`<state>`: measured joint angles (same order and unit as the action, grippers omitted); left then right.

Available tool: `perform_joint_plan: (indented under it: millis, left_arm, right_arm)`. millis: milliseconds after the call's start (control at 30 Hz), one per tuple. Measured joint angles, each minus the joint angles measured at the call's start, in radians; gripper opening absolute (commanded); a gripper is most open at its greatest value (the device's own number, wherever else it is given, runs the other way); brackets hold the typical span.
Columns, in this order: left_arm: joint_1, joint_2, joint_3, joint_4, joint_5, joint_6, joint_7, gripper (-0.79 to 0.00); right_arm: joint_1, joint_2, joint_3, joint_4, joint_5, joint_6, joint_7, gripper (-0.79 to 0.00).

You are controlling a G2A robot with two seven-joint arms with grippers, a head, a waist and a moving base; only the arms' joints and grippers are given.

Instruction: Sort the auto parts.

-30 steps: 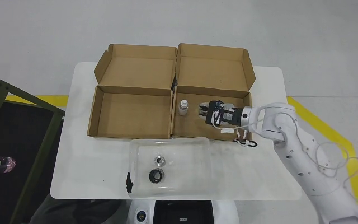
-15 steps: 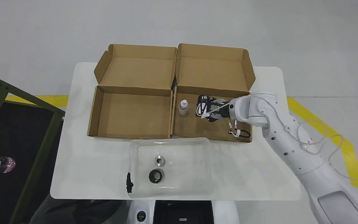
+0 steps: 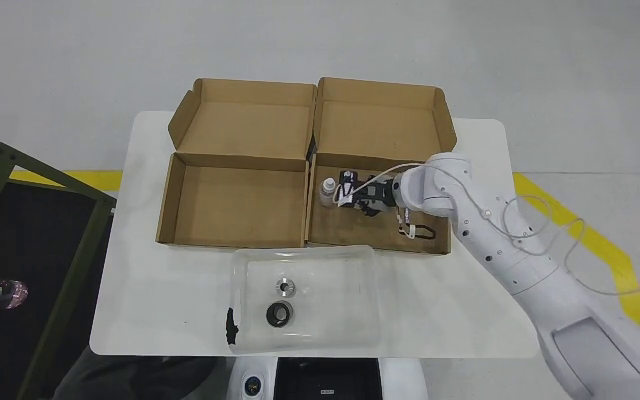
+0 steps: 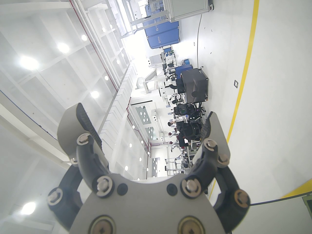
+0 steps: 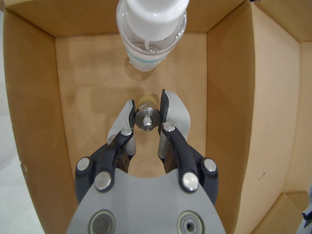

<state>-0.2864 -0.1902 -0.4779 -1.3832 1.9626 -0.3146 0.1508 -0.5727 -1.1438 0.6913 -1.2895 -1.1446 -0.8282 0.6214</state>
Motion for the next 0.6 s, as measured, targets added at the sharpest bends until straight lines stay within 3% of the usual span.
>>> perform_joint_plan:
  millis: [67, 167, 333, 600]
  left_arm:
    - [0.000, 0.000, 0.000, 0.000, 0.000, 0.000, 0.000, 0.000]
    - [0.000, 0.000, 0.000, 0.000, 0.000, 0.000, 0.000, 0.000]
    - [0.000, 0.000, 0.000, 0.000, 0.000, 0.000, 0.000, 0.000]
    - [0.000, 0.000, 0.000, 0.000, 0.000, 0.000, 0.000, 0.000]
  right_arm:
    - [0.006, -0.006, -0.008, 0.011, 0.001, 0.002, -0.008, -0.514]
    - [0.010, -0.012, -0.011, 0.019, -0.003, 0.008, -0.023, -0.406]
    - [-0.005, -0.005, 0.016, -0.009, -0.007, 0.014, -0.050, -0.320]
    - [-0.097, 0.040, 0.130, -0.154, -0.021, 0.019, -0.069, -0.259]
